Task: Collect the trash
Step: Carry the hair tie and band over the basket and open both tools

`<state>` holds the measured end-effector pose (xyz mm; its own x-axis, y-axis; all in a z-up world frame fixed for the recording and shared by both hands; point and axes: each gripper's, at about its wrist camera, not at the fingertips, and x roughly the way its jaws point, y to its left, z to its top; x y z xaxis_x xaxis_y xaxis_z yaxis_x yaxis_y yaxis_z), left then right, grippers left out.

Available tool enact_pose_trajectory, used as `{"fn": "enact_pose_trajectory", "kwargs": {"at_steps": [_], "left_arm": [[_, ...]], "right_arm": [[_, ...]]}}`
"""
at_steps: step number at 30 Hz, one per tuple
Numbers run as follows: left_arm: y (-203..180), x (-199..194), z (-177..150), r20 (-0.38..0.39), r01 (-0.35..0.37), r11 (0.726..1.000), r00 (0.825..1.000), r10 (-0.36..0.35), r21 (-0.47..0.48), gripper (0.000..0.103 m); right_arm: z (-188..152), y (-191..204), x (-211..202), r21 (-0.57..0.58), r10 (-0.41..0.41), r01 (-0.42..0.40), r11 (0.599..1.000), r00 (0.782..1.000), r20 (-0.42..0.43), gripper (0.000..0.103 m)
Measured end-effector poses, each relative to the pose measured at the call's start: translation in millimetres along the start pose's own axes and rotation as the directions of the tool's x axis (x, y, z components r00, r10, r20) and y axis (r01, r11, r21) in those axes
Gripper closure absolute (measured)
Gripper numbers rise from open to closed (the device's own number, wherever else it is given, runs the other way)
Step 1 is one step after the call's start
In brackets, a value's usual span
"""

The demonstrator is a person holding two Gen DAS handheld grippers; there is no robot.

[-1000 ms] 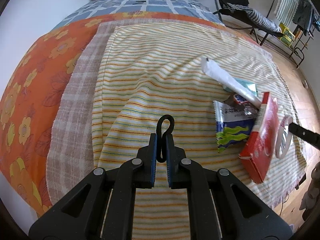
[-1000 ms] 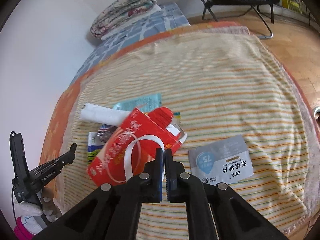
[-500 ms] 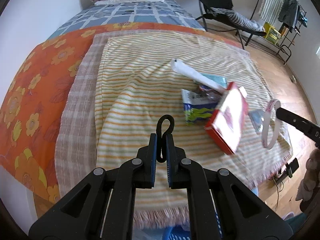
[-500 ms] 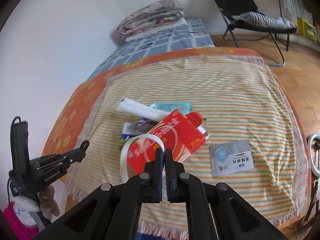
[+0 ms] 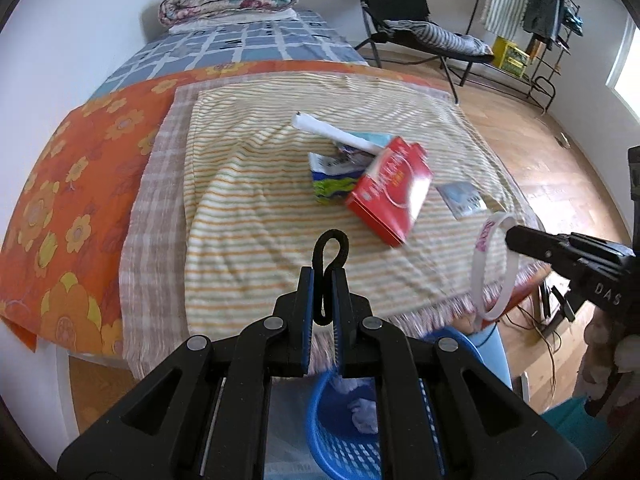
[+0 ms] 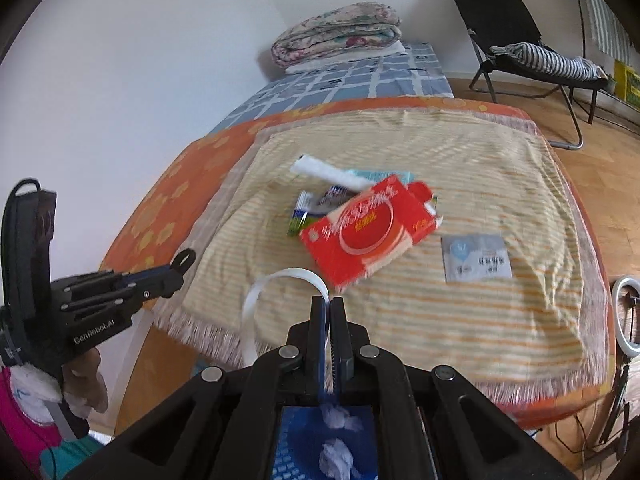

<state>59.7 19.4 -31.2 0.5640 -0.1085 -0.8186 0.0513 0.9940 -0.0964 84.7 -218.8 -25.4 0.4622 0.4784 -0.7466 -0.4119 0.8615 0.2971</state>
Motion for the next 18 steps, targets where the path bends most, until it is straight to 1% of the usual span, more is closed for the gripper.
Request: {"fn": "enact_pose_trajectory", "kwargs": {"at_steps": [11,18], "left_arm": [[-40,-16,-50,-0.036,0.055,0.998,0.998,-0.054,0.037,0.097],[-58,-15,-75,-0.067,0.082,0.995,0.995,-0.078,0.061,0.096]], "right_arm": [[-54,5,-14,-0.006,0.011,-0.012,1.000,0.998,-0.061,0.103],[-76,4,-16,0.001,0.010,-0.010,1.000,0.996,-0.084,0.103]]}}
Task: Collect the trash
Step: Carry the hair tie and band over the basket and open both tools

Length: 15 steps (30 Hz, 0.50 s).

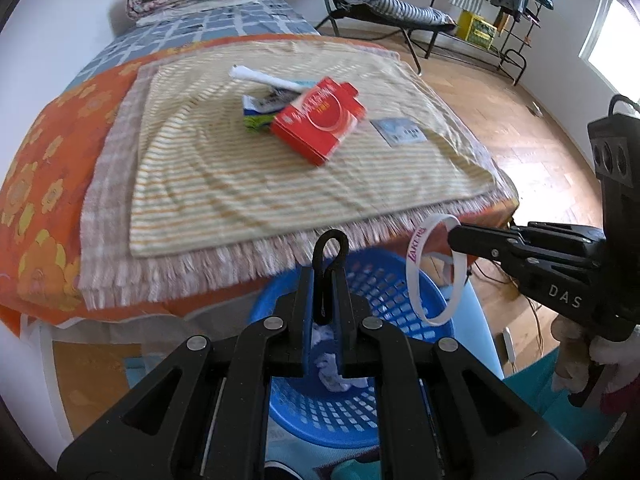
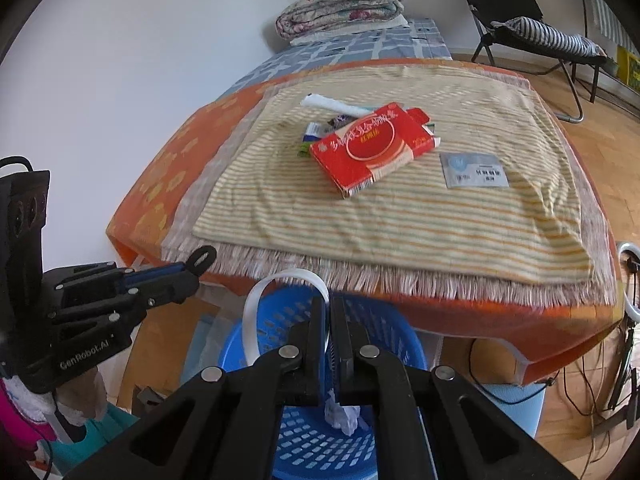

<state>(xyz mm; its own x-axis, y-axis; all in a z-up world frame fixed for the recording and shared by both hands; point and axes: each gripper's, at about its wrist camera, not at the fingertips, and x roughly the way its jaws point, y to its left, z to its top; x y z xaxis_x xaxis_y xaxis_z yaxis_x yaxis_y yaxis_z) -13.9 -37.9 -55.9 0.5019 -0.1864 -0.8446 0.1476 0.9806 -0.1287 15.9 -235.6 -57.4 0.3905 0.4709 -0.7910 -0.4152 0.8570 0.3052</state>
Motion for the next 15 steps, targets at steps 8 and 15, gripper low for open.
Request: {"fn": "enact_pose_trajectory", "kwargs": {"at_steps": [8,15], "left_arm": [[-9,10,-14,-0.033,0.015,1.000,0.999,-0.015,0.004,0.097],[-11,14,-19,-0.046,0.014,1.000,0.999,-0.014,0.004,0.096]], "right_arm": [[-13,-1,2,0.009,-0.002,0.003,1.000,1.000,-0.019,0.102],[-19,-5,3,0.026,-0.002,0.003,1.000,1.000,-0.029,0.098]]}}
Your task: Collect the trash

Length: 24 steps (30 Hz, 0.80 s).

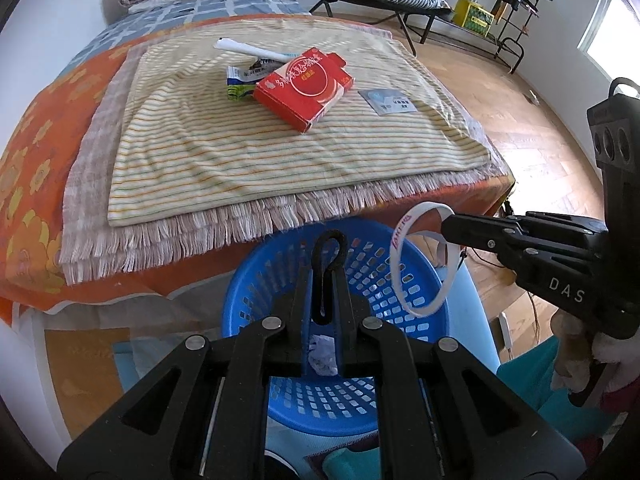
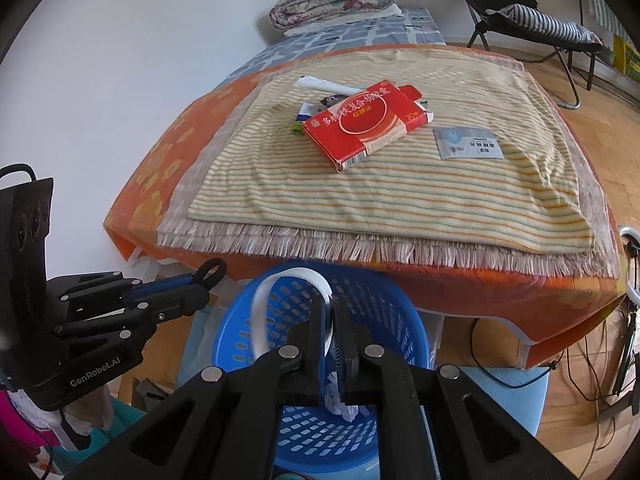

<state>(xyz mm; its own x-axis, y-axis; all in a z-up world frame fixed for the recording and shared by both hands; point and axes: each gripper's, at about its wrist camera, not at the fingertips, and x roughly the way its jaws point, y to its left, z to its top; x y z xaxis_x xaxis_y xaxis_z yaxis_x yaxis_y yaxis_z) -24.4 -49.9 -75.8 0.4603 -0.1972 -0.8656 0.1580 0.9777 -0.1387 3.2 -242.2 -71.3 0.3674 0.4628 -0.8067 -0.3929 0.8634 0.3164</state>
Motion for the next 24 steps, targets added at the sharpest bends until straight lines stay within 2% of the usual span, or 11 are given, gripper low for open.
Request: {"fn": "enact_pose_trajectory", "kwargs": {"at_steps": [2,4,6,10,12,16,17,19,20,22,24], "left_arm": [[-0.5,0.7,-1.1,-0.002,-0.002,1.000,1.000,0.002,0.005,0.095],[-0.5,0.8,-1.5,-0.001,-0.002,1.000,1.000,0.002,0.004,0.087],[-0.7,1.0,-1.8,0.001,-0.003,1.000,1.000,0.003,0.004,0.077],[-1.1,1.5,-2.6,0.000,-0.004,1.000,1.000,0.004,0.006,0.075],[-1.0,1.7,-3.8,-0.002,-0.005,1.000,1.000,0.005,0.005,0.066],[-0.3,3.7,-4.5,-0.010,-0.009,1.000,1.000,0.009,-0.002,0.063],[-0.1,3.9,-4.7,-0.012,-0.009,1.000,1.000,0.009,-0.004,0.059],[0.5,3.6,-4.9,-0.010,-0.007,1.000,1.000,0.007,-0.007,0.050],[0.6,3.5,-4.7,-0.007,-0.010,1.000,1.000,0.010,-0.008,0.044],[1.2,2.5,-4.3,0.000,-0.014,1.000,1.000,0.014,-0.010,0.042],[1.6,2.8,-3.6,-0.001,-0.017,1.000,1.000,0.017,-0.013,0.039]], "right_arm": [[-0.2,-0.6,0.6,0.003,-0.003,0.003,1.000,1.000,-0.001,0.098],[-0.6,-0.5,0.8,0.003,-0.006,0.006,1.000,1.000,-0.002,0.096],[-0.6,-0.3,1.4,0.004,-0.008,0.008,1.000,1.000,-0.002,0.087],[-0.6,-0.2,0.4,0.004,-0.013,0.013,1.000,1.000,0.006,0.081],[-0.5,-1.1,0.1,0.008,-0.015,0.015,1.000,1.000,0.007,0.079],[0.1,-2.2,-1.0,0.015,-0.020,0.020,1.000,1.000,0.013,0.074],[0.2,-2.3,-0.9,0.016,-0.021,0.021,1.000,1.000,0.012,0.073],[0.1,-2.5,-0.9,0.017,-0.026,0.026,1.000,1.000,0.011,0.063],[0.5,-2.7,-0.9,0.019,-0.029,0.029,0.999,1.000,0.012,0.054],[1.1,-3.0,-2.2,0.019,-0.035,0.035,0.999,0.999,0.020,0.046],[2.0,-3.5,-3.5,0.021,-0.051,0.050,0.999,0.998,0.027,0.032]]}}
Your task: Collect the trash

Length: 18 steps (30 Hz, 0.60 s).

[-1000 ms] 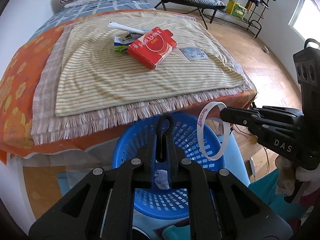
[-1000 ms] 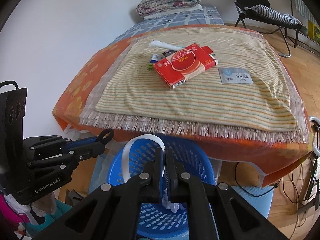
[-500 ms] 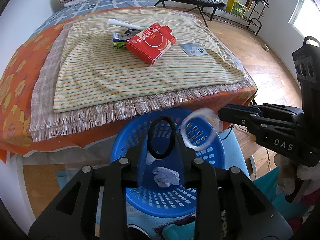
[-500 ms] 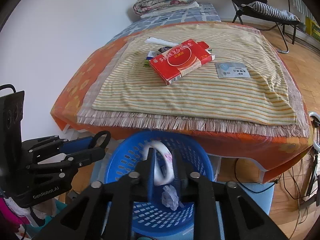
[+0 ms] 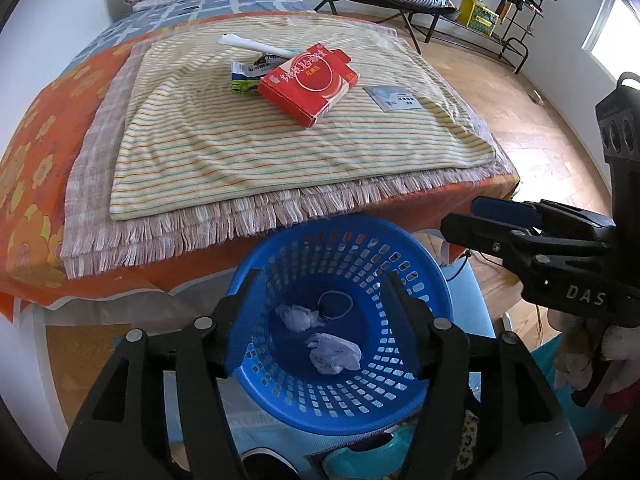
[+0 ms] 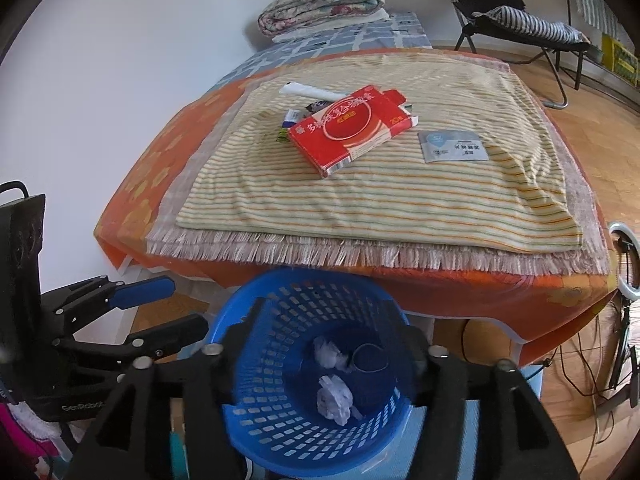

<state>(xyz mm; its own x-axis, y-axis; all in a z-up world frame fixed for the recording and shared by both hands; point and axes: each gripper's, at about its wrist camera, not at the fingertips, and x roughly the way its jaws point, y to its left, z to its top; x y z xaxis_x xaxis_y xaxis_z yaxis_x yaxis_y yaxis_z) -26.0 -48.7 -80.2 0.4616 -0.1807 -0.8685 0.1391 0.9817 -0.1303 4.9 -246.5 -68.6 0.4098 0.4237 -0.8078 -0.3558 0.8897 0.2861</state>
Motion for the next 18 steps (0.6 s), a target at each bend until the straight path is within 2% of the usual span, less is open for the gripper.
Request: {"fn": "enact_pose_trajectory", "kwargs": {"at_steps": [2,5,9,18], "left_arm": [[1,1,0,-0.001,0.000,1.000,1.000,0.000,-0.004,0.038],[2,1,1,-0.001,-0.003,1.000,1.000,0.003,-0.003,0.038],[3,2,1,-0.001,-0.006,1.000,1.000,0.006,-0.002,0.033],[5,1,13,0.004,0.000,1.000,1.000,0.000,0.001,0.032]], "right_arm": [[1,-2,-1,0.008,-0.013,0.013,1.000,1.000,0.008,0.024],[4,-8,-4,0.032,-0.026,0.025,0.999,0.999,0.019,0.017],[6,-14,-4,0.065,-0.030,0.029,0.997,0.999,0.018,0.016],[19,-21,-12,0.099,-0.019,0.015,0.995,0.999,0.040,0.015]]}}
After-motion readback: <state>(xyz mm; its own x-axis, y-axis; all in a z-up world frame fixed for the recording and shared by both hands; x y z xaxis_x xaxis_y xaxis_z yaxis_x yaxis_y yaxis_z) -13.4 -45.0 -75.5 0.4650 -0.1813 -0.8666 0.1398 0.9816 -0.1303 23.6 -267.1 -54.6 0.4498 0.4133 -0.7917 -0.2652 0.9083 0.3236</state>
